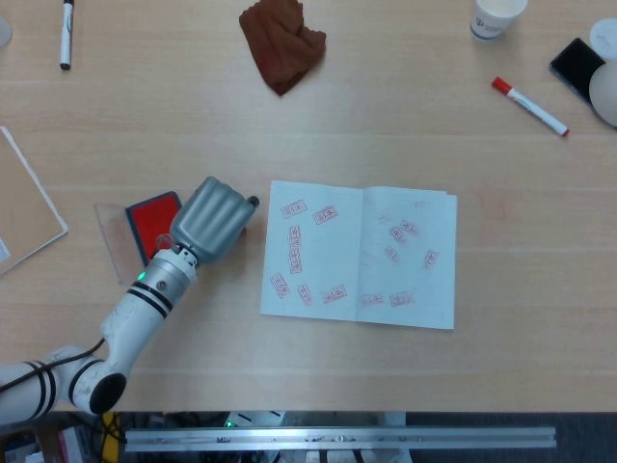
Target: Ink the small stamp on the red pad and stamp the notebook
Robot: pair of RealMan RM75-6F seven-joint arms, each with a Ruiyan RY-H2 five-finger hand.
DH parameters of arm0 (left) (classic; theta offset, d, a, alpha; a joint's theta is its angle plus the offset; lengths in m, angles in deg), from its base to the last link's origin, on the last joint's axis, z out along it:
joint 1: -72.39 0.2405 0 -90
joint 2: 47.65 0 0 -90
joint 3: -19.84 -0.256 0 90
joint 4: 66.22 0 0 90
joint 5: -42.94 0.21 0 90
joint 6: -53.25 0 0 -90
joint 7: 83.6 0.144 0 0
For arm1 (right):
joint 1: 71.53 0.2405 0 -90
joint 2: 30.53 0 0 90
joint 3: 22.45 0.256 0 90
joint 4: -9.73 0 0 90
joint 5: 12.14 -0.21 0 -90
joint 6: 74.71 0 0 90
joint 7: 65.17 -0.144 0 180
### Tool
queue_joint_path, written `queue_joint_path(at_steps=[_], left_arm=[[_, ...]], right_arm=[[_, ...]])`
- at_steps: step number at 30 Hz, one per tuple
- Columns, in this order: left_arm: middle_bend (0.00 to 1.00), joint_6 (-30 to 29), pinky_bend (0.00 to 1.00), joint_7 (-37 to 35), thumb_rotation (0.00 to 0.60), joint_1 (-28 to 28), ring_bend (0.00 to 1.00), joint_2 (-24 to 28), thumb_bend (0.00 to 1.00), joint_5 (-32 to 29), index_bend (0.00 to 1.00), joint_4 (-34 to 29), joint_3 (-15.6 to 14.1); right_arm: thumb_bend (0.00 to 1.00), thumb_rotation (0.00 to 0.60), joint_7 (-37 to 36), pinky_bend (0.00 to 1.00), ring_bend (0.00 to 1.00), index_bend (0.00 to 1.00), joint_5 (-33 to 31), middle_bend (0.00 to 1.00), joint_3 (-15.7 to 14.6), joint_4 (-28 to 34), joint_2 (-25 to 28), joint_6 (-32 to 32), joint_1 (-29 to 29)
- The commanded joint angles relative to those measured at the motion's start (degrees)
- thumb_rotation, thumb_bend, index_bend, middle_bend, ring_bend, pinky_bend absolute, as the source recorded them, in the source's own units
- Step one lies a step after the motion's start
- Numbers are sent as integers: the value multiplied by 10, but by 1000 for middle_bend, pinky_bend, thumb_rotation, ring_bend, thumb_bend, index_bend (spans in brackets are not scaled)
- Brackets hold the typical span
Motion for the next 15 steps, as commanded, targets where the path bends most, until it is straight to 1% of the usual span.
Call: queue_joint_path(at_steps=[1,5,8,9,11,13,15], left_arm=[[960,1,1000,3,600,2,980,2,339,0,427,-3,0],[934,-4,1000,19,600,6,968,13,339,-7,346,-23,4],[878,-19,1000,34,600,13,932,38,339,-18,279,-63,12],[860,-24,1000,39,600,16,915,53,339,-25,265,-85,16],[795,-32,1000,42,600,20,845,78,339,-35,235,-122,24],[743,-44,1000,38,600,26,782,109,339,-44,228,-163,34],[691,-58,1000,17,600,34,727,137,339,-50,224,-200,44]], right_arm=[[288,600,-1,352,235,347,0,333,0,0,0,-1,0],[288,600,-1,352,235,347,1,333,1,0,1,-4,-1],[288,600,-2,352,235,347,1,333,1,1,3,-5,-1],[288,600,-3,352,235,347,1,333,1,1,4,-5,-1],[288,600,-4,352,235,347,0,333,2,1,5,-6,-1],[288,600,-7,352,235,347,-3,333,5,0,5,-7,-1],[288,600,-13,351,235,347,-7,333,7,-2,5,-6,0]])
